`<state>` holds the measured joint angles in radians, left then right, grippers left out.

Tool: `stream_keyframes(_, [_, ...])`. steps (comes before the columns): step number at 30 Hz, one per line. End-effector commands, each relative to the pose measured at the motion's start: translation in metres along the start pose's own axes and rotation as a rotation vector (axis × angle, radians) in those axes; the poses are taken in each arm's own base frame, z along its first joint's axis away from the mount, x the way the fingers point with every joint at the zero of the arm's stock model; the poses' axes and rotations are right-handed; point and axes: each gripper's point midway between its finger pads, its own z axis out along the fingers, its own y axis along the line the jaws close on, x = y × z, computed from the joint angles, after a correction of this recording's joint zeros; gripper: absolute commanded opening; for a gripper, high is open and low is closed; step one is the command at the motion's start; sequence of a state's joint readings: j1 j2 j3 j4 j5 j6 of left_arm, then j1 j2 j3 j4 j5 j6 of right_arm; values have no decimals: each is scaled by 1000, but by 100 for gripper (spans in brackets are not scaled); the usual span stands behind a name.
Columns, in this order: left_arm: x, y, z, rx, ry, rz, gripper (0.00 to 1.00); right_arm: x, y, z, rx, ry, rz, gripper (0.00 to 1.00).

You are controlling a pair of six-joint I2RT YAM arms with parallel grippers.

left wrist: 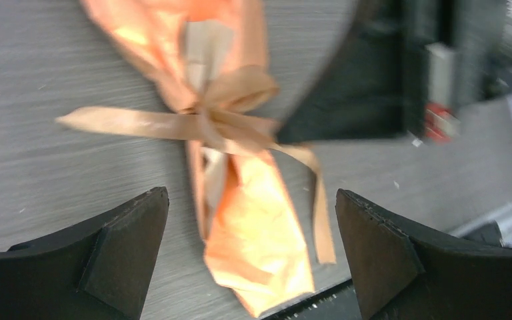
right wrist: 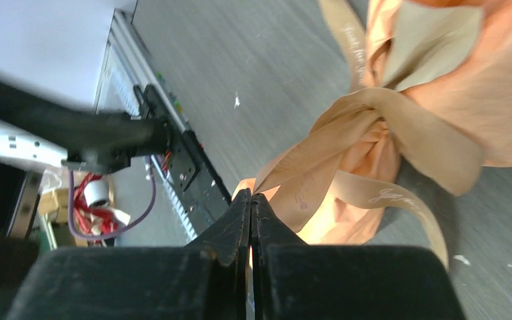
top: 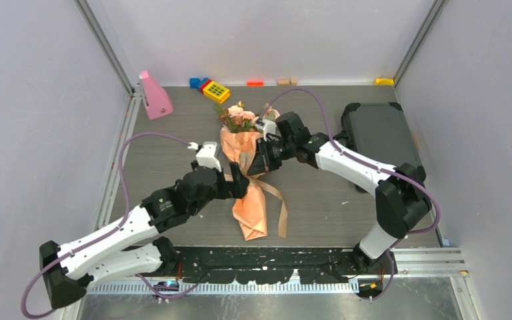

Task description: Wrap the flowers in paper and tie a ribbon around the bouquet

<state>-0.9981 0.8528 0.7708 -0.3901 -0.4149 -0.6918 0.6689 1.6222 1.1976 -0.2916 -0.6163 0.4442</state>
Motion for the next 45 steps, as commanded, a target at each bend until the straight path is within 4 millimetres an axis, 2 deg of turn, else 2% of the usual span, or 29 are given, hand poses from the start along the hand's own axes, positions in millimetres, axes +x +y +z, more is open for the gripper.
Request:
stream_keyframes(1, [12, 44, 11, -140, 64, -156, 100, 25, 24, 4, -117, 109, -72, 9])
stream_keyframes(10, [8, 85, 26, -287, 57, -257, 100, 72, 34, 29, -112, 263, -257, 34])
stream_keyframes(14, [12, 92, 34, -280, 88, -301, 100, 87, 36, 36, -55, 273, -311, 42])
stream_keyframes(18, [18, 84, 50, -210, 133, -344, 100, 79, 30, 36, 47, 208, -309, 46])
stream_keyframes(22, [25, 71, 62, -142, 196, -350, 99, 70, 33, 37, 75, 135, -297, 49])
stream_keyframes(28, [49, 49, 70, -16, 335, -348, 92, 59, 26, 34, 144, 63, -301, 52])
stream_keyframes(33, [64, 40, 76, 50, 401, -342, 83, 52, 22, 19, 207, 36, -333, 56])
stream_keyframes(38, [74, 44, 77, 41, 446, -320, 77, 44, 14, 1, 282, -33, -357, 57])
stream_keyframes(42, [74, 43, 75, 51, 447, -308, 73, 42, -1, -14, 303, -76, -379, 56])
stream_keyframes(45, [75, 43, 73, 56, 451, -295, 69, 39, -17, -21, 234, -74, -355, 55])
